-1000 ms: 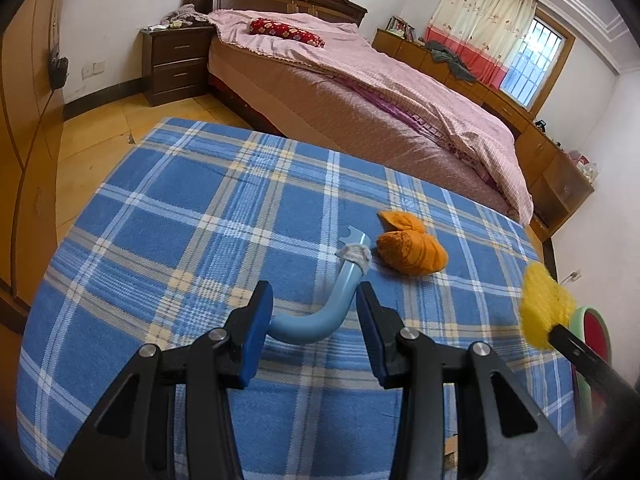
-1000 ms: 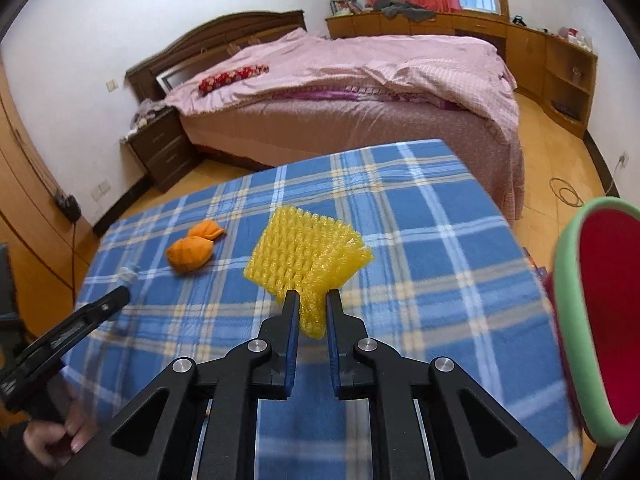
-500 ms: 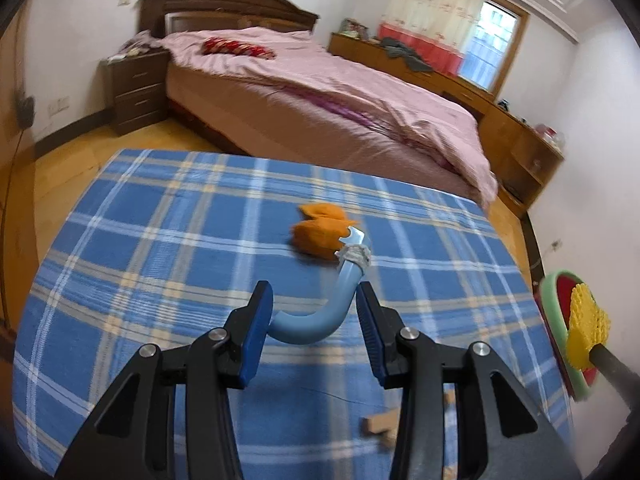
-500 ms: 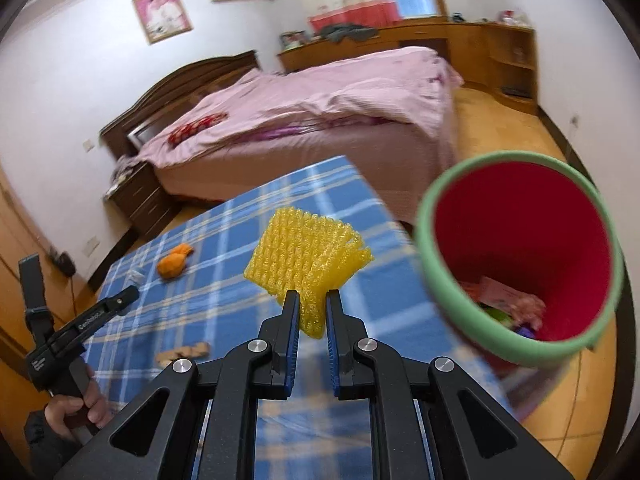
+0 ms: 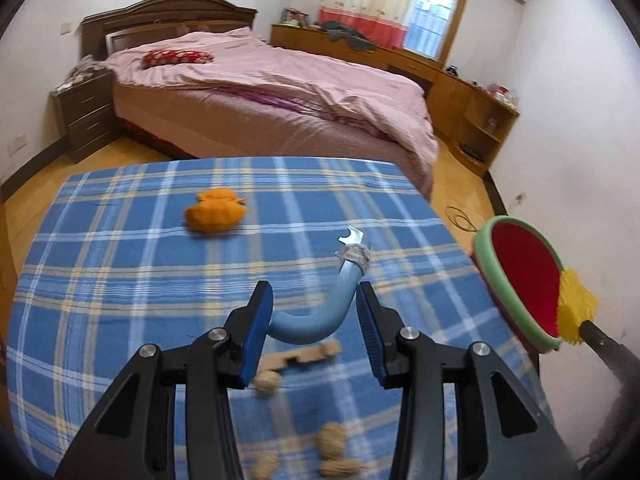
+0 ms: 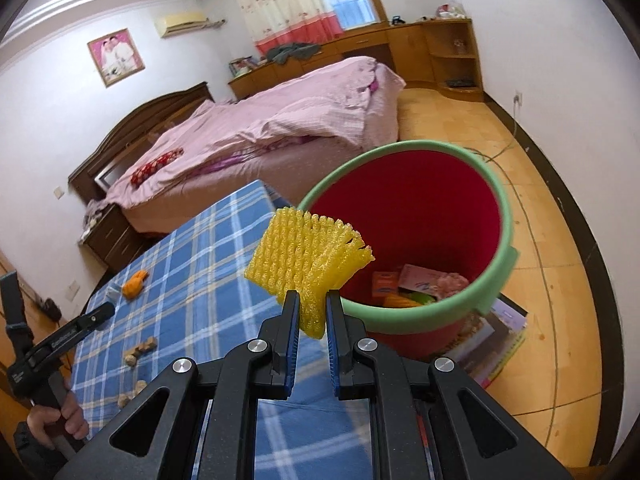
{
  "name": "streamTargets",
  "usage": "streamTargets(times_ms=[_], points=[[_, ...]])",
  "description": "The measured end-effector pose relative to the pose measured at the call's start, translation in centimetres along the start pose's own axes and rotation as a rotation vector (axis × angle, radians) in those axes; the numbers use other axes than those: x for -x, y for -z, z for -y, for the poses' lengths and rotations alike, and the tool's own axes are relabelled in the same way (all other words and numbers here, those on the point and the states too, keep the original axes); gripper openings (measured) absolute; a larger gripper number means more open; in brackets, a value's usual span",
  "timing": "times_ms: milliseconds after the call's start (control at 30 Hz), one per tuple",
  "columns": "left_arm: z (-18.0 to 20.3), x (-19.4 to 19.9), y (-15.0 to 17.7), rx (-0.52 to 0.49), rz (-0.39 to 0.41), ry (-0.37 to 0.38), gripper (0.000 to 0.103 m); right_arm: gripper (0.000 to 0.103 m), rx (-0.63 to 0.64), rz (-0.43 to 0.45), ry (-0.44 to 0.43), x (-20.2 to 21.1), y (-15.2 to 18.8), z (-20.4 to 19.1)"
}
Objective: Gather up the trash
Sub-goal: 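Carry the blue tube and yellow foam pad over the red bucket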
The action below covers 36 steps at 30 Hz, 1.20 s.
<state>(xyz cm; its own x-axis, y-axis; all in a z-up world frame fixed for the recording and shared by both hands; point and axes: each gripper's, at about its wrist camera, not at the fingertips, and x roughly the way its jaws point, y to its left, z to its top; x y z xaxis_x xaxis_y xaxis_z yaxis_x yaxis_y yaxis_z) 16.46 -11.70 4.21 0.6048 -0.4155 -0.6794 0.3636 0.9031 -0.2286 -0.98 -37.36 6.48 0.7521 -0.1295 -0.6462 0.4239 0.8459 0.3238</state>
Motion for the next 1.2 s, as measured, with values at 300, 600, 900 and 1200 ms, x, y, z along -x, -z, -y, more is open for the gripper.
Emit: streamTargets(times_ms=[300, 600, 900, 1200], points=[[6.6, -0.6, -0.2, -0.101, -0.053, 0.088, 0.043, 0.012, 0.005, 0.028, 0.069, 0.8, -0.2, 2.8], [14.0, -2.3, -0.7, -0.207, -0.084, 0.167, 0.043, 0.012, 0.028, 0.039, 0.115, 0.3, -2.1, 6.1], [19.7, -5.5, -0.6, -0.277, -0.116, 0.215, 0.043, 0.013, 0.002, 0.031, 0.106, -1.7, -3.2, 9.1], [23.2, -9.4, 0.2, -0.323, -0.157, 0.225, 0.043, 0.013, -0.032, 0.017, 0.106, -3.6, -3.5, 11.1]])
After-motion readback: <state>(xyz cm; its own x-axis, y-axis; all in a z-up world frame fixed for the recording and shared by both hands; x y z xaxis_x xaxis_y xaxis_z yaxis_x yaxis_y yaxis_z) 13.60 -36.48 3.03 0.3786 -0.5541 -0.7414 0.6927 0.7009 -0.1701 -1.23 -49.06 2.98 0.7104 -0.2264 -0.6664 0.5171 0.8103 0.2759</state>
